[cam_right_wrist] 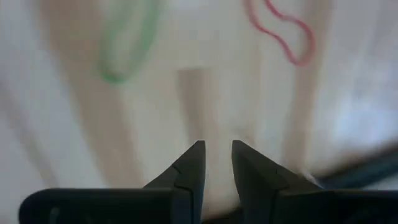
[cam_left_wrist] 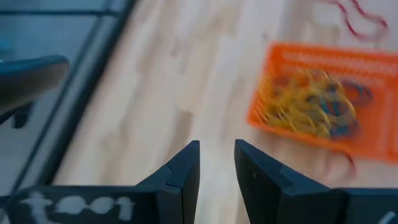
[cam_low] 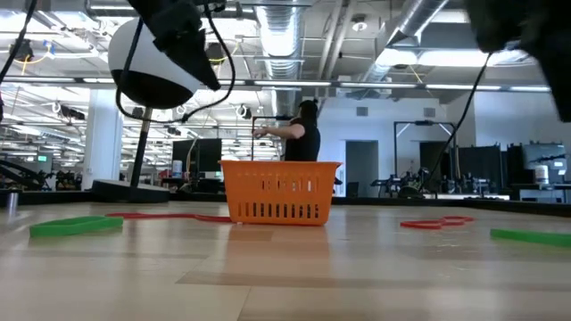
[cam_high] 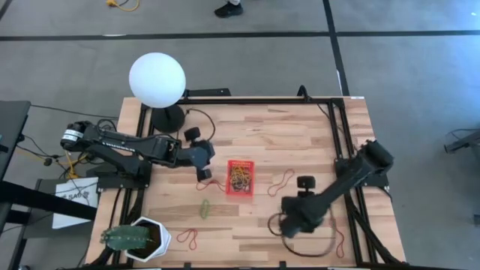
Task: Pick and place items into bin
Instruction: Put the right green rubber band into the orange bin
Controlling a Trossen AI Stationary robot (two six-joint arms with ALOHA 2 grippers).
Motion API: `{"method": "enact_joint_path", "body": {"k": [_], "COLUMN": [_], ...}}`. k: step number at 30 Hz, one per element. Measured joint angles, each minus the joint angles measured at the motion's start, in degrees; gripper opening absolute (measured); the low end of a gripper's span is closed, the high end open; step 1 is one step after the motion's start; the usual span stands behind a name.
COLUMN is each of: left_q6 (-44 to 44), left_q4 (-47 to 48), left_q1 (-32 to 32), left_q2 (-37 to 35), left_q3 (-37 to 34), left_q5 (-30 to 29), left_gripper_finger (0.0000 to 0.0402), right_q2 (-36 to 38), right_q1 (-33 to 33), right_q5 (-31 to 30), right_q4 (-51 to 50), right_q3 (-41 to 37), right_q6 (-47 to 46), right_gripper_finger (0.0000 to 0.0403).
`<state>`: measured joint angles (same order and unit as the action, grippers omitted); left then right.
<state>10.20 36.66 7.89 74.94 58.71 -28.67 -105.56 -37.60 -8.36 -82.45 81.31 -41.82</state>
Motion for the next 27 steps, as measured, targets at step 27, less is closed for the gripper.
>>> {"method": "enact_joint_path", "body": {"k": [27], "left_q6": [16.5], "left_q4": [10.0], "left_q1": [18.4], "left_q2": [9.7], "left_q3": [0.0], "left_q5": [4.4], "left_gripper_finger": [0.0091], "right_q2": [15.5], "right_q1": [-0.3], "right_q5": [-0.8], "right_q4": [57.7], "right_q3": [-40.1], "right_q6": [-11.8], "right_gripper_finger": [0.0072]}}
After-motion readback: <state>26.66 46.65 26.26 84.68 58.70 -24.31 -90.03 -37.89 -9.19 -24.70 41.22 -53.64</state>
